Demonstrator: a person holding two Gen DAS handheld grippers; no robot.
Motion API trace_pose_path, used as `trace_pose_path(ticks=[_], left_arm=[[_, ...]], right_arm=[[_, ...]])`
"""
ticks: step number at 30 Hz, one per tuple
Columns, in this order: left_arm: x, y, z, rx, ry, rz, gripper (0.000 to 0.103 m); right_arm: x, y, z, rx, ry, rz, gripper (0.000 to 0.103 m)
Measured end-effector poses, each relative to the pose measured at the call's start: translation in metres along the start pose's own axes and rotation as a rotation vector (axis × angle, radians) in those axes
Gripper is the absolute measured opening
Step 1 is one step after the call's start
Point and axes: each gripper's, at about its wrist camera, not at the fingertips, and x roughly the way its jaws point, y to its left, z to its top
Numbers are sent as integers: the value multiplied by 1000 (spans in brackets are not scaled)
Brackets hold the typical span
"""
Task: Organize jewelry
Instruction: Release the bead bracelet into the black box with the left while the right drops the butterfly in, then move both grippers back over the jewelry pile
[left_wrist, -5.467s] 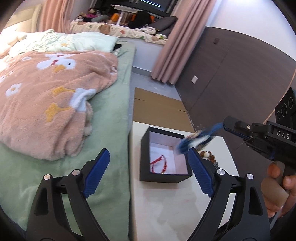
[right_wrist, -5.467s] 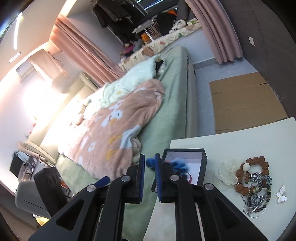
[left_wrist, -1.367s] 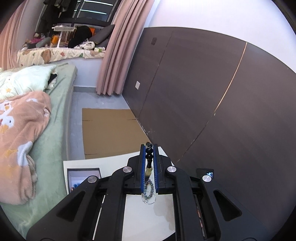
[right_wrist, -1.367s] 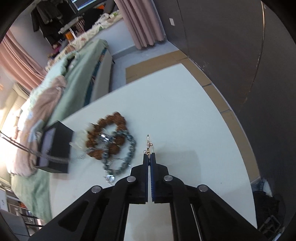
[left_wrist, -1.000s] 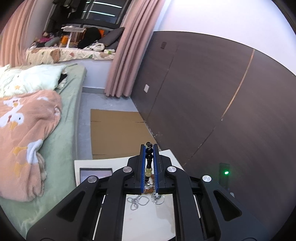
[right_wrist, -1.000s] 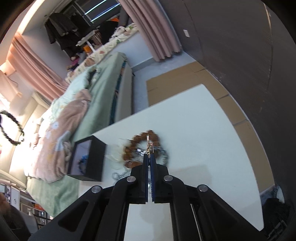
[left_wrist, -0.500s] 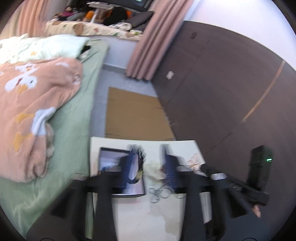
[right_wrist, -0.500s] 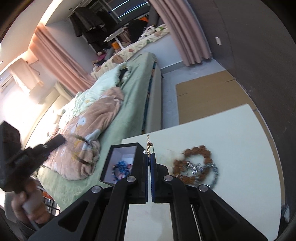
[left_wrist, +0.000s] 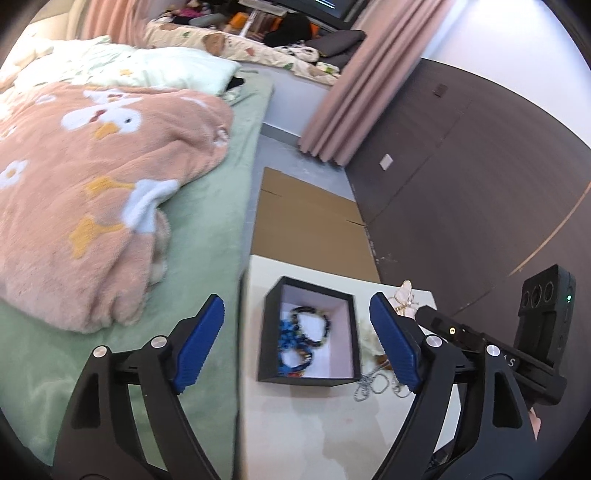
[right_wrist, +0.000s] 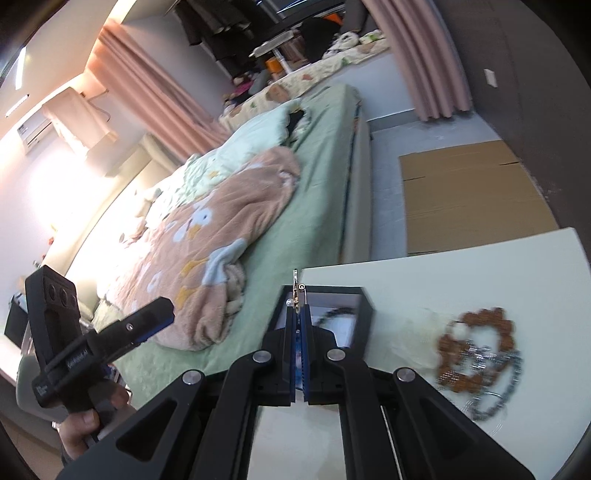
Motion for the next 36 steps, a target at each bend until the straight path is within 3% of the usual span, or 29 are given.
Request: trace_pose_path(ticks=[5, 6, 7, 9, 13, 15, 22, 36], left_arm=[[-6, 18, -2, -39, 5, 16, 81], [-7, 20, -2, -45, 7, 17, 81], [-7, 21, -2, -46, 7, 17, 81], [-7, 20, -3, -44, 9, 16, 81], [-3, 12, -6, -37, 19, -1, 81], [1, 5, -8, -27, 28, -14, 81], [15, -26, -18, 18, 59, -48, 81], [53, -100, -44, 136, 159, -116, 81]], right_arm=[[27, 21, 4, -29, 38, 2, 8], [30, 22, 4, -30, 56, 10, 15], [30, 23, 4, -30, 59, 15, 42], [19, 20, 1, -34, 4, -28, 77], [-4, -4, -2, 9, -15, -55, 70], [-19, -20, -4, 28, -28, -105, 71], [-62, -78, -20, 146, -58, -147, 66], [-88, -144, -56, 294, -47, -170, 59]])
